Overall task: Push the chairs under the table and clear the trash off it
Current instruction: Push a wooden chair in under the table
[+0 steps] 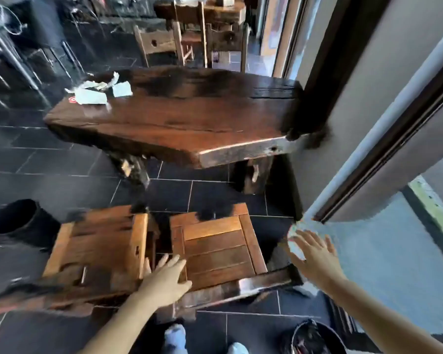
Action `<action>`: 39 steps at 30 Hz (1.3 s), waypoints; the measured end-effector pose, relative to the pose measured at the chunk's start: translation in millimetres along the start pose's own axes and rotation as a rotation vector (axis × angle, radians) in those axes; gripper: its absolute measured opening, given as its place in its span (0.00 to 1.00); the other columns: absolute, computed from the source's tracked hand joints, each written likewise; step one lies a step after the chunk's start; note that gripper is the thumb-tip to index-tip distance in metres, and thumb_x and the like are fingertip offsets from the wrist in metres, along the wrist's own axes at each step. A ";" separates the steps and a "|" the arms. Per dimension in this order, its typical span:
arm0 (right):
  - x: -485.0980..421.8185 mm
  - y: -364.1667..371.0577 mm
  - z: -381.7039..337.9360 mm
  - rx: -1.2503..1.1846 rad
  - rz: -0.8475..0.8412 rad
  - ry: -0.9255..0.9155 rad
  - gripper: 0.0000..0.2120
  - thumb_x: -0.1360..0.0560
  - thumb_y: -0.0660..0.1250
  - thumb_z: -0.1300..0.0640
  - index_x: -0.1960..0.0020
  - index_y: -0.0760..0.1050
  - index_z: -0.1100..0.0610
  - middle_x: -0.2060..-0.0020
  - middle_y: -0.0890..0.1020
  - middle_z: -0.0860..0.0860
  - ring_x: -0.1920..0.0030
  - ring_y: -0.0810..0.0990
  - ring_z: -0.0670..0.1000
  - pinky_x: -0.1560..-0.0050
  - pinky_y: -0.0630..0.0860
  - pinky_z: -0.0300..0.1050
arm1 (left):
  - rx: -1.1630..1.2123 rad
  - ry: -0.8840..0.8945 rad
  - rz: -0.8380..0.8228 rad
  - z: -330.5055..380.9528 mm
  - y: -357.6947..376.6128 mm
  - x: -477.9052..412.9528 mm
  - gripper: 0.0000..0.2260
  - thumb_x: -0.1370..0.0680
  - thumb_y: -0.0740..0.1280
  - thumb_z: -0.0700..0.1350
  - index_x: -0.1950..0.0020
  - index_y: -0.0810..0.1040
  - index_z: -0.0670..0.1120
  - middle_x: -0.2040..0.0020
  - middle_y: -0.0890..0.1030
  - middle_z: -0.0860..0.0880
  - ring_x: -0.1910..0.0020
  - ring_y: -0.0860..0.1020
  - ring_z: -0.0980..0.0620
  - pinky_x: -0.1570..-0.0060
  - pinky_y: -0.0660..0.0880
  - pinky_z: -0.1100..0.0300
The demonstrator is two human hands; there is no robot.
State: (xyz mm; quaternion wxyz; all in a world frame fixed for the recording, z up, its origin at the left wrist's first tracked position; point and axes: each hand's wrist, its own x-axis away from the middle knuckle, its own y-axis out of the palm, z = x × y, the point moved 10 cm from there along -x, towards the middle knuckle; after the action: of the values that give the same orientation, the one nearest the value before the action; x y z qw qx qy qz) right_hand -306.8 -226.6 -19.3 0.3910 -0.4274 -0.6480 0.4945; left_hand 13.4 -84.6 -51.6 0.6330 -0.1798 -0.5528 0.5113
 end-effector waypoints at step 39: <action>-193.8 65.3 -31.9 -0.198 -0.070 0.279 0.02 0.28 0.64 0.52 0.58 0.75 0.47 0.56 0.75 0.43 0.52 0.74 0.49 0.63 0.73 0.44 | -0.116 -0.182 0.446 -84.1 -107.6 -174.9 0.06 0.31 0.74 0.40 0.61 0.82 0.52 0.62 0.83 0.52 0.62 0.77 0.47 0.69 0.74 0.58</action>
State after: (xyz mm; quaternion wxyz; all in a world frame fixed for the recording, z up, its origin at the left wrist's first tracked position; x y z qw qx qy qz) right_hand -202.5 -389.6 -92.7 0.4500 -0.5055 -0.6476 0.3503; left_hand 159.4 -248.6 -83.8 0.4408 -0.2865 -0.5826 0.6198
